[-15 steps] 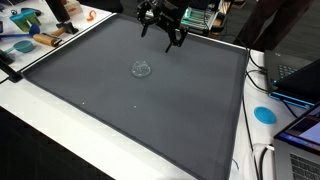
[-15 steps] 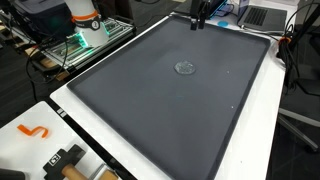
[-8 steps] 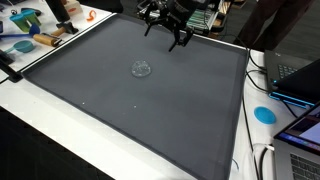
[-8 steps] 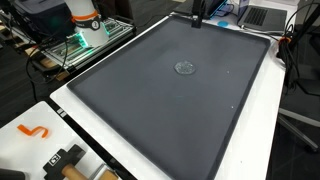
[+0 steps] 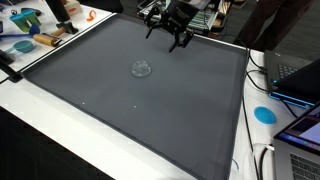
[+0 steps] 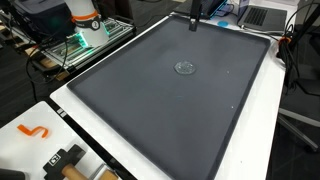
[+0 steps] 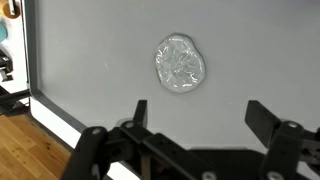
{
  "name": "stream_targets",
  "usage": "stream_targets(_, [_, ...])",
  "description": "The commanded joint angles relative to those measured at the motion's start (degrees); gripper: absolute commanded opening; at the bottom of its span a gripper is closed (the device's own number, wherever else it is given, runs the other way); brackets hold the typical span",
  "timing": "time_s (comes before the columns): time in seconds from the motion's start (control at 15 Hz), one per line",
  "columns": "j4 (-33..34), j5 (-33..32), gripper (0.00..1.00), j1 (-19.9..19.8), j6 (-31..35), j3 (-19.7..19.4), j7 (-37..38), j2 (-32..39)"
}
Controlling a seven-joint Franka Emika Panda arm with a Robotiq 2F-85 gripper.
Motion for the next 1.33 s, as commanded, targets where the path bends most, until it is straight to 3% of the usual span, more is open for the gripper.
stream_targets(0.0, [-3.5,-0.9,1.0,-1.0,2.2,0.4,-1.6,-1.2])
stream_targets(0.87, [-12.2,0.7,1.0,-5.7,18.4,-1.2,-4.1,-6.7])
stream_targets(1.27, [-13.6,7.5,1.0,-9.2,25.5,-1.6,-9.3,-9.1])
